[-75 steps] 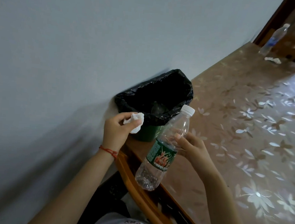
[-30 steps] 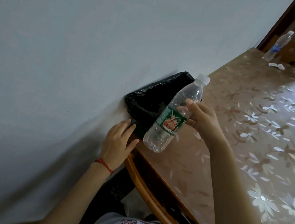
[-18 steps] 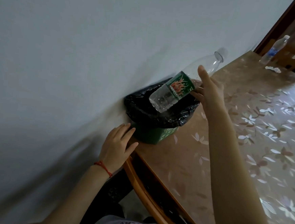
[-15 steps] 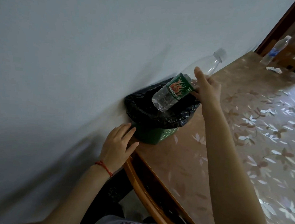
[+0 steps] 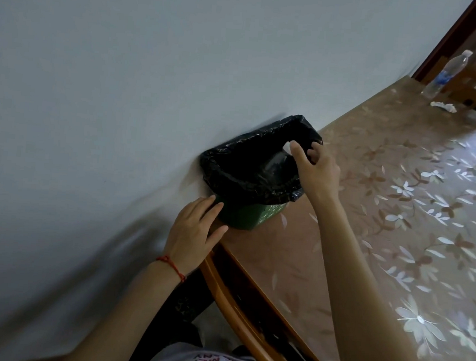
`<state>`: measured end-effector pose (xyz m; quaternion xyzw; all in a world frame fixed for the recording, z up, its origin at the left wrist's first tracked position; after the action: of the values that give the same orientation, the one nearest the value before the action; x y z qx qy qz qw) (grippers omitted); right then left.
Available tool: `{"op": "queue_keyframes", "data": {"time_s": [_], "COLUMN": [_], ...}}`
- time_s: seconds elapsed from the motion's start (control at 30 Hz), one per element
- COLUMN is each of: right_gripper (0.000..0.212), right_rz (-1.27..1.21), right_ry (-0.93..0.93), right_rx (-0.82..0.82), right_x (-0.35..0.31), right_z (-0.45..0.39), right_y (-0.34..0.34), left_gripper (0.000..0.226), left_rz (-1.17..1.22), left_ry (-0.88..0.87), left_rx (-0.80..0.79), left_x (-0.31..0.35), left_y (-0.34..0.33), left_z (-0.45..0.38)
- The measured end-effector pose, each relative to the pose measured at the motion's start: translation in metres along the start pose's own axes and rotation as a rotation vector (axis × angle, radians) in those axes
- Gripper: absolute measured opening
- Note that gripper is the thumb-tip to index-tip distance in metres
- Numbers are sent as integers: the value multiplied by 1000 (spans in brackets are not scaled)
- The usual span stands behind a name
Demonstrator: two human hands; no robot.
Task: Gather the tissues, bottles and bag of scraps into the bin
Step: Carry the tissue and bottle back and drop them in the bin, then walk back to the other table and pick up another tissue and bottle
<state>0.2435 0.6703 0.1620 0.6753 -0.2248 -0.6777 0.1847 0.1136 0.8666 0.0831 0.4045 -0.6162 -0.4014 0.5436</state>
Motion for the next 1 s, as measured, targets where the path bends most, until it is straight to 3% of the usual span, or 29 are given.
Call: {"op": "queue_keyframes", "data": {"time_s": [0.13,0.43,0.63,1.0], "right_gripper": [65,65,65,65], "right_rz": [157,673,794,751], "right_ry": [94,211,64,-234], "right_rx": [-15,-35,0,137], "right_x": [6,57,96,146], "right_z": [29,107,139,208], "right_y": [5,0,7,57], "left_gripper": [52,55,56,57], "left_rz": [24,24,27,-46], "left_ry": [-44,-159,-285,-526], "left_rx": [9,-95,-171,-291], "left_x": [6,25,47,107], "left_y": [-3,-26,-41,-76], "left_z": [-2,-8,-9,-10]}}
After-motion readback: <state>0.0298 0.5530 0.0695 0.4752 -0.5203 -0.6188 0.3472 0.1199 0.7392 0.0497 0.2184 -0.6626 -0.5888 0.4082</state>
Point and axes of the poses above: each hand's wrist, its own z-axis away from the middle knuckle, its own y-axis out of the back of the hand, x = y × z, the point moved 6 cm from there along -z, towards the middle knuckle, and after that the axes turned 4 degrees about -x, right-handed, at the moved point
